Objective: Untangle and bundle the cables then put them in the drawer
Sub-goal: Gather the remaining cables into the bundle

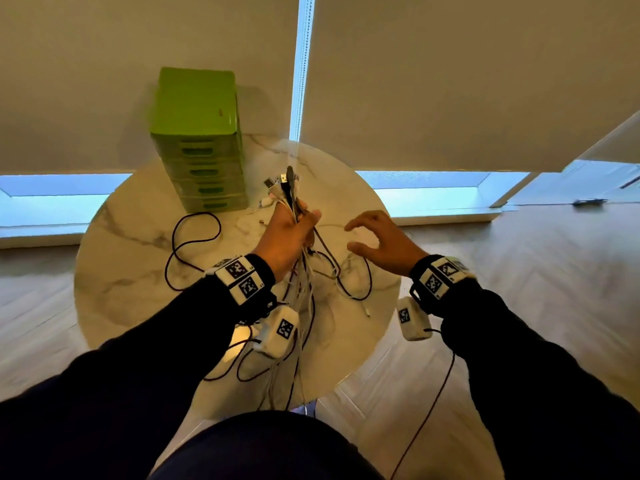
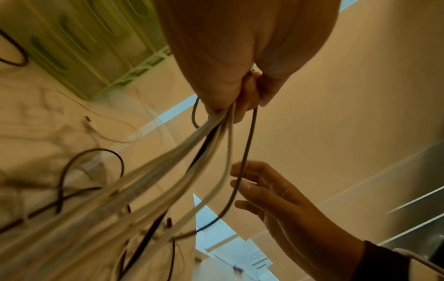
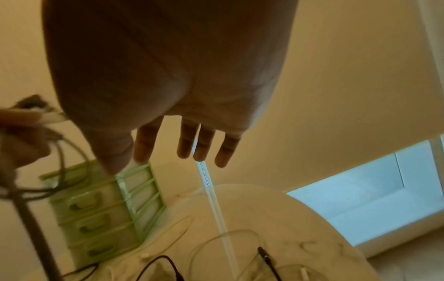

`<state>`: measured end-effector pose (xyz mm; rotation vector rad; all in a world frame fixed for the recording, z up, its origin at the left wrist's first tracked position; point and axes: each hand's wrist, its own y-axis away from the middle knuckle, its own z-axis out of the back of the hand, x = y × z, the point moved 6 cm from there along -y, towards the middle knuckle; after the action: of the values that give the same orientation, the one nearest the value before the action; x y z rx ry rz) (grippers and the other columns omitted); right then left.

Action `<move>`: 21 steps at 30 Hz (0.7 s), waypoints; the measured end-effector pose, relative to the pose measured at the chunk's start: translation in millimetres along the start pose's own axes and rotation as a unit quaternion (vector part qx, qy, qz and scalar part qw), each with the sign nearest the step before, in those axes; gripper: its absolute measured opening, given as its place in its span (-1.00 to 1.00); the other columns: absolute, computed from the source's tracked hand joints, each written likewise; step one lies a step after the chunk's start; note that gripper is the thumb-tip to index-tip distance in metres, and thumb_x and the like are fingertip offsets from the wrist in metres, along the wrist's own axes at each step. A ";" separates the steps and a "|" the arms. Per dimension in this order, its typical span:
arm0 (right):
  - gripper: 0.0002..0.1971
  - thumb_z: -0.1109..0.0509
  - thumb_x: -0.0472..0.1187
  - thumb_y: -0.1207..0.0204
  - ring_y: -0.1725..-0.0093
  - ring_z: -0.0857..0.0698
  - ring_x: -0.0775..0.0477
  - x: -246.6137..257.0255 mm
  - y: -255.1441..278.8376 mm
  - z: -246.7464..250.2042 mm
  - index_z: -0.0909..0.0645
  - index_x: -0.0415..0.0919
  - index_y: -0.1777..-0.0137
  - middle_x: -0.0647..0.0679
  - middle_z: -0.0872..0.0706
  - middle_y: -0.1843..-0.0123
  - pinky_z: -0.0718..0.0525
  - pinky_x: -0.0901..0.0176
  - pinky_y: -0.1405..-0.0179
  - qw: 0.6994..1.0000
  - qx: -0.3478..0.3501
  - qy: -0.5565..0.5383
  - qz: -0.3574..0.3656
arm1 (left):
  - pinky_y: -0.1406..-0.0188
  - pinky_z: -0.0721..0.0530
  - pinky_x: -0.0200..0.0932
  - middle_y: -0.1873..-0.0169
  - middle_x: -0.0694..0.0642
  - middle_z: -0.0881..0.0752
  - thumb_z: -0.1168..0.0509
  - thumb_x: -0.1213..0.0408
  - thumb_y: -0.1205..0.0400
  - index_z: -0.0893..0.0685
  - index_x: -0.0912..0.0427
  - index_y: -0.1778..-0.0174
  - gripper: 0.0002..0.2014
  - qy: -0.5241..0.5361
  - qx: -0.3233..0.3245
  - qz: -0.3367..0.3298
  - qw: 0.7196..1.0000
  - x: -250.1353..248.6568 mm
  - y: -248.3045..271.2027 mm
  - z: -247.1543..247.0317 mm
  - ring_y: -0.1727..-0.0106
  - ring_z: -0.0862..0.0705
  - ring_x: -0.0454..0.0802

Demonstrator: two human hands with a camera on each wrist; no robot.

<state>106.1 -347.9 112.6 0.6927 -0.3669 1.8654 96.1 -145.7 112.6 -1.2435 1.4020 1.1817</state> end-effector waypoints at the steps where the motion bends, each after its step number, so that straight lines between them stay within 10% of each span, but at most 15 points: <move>1: -0.52 -0.53 -0.03 -0.57 -0.38 -0.43 0.16 1.5 9.3 1.2 -0.52 0.01 -0.46 0.11 -0.45 -0.39 -0.36 0.45 -0.34 1.000 0.013 -0.005 0.004 | 0.43 -0.49 -0.17 0.50 -0.08 -0.43 -0.29 0.36 -0.75 -0.39 0.23 -0.05 -0.84 -0.005 0.014 0.000 1.000 1.4 -0.6 -13.1 0.52 -0.42 -0.12; 3: -0.37 -0.55 -0.04 -0.55 -0.37 -0.46 0.17 7.4 21.2 -7.1 -0.39 -0.01 -0.57 0.11 -0.46 -0.47 -0.42 0.59 -0.22 0.997 0.069 -0.037 -0.018 | 0.45 -0.48 -0.20 0.54 -0.11 -0.45 -0.28 0.38 -0.75 -0.39 0.24 -0.05 -0.85 -0.008 0.034 0.000 0.999 1.2 -0.1 -33.1 0.54 -0.44 -0.13; 6: -0.66 -0.33 -0.08 -0.73 -0.28 -0.65 0.07 8.3 36.7 -27.0 -0.60 -0.18 -0.43 -0.03 -0.71 -0.33 -0.59 0.21 -0.39 0.983 0.162 -0.050 -0.065 | 0.49 -0.47 -0.24 0.51 -0.01 -0.40 -0.27 0.42 -0.75 -0.38 0.25 -0.04 -0.85 -0.006 0.052 -0.008 0.999 -3.7 0.2 -56.4 0.54 -0.40 -0.14; 11: -0.50 0.00 0.02 -0.83 -0.21 -0.78 -0.12 -2.0 57.3 -26.1 -0.71 -0.28 -0.18 -0.21 -0.83 -0.16 -0.62 0.20 -0.36 0.939 0.136 -0.275 -0.157 | 0.45 -0.49 -0.23 0.49 0.00 -0.40 -0.25 0.41 -0.76 -0.35 0.22 -0.04 -0.84 -0.026 0.046 -0.022 0.998 -11.9 -8.2 -58.2 0.52 -0.38 -0.13; 21: -0.81 -0.27 -0.18 -0.75 -0.05 -0.75 -0.09 0.9 30.7 -36.8 -0.71 -0.15 -0.18 -0.08 -0.82 -0.07 -0.67 -0.09 -0.22 0.998 0.044 0.027 -0.031 | 0.49 -0.47 -0.25 0.59 -0.11 -0.39 -0.24 0.44 -0.76 -0.36 0.25 -0.05 -0.86 0.015 0.015 -0.023 1.000 -17.4 -9.2 -34.2 0.56 -0.34 -0.12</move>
<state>67.0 -339.0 86.4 0.7027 -0.2274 1.8466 106.1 -177.4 133.9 -1.2702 1.4012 1.1112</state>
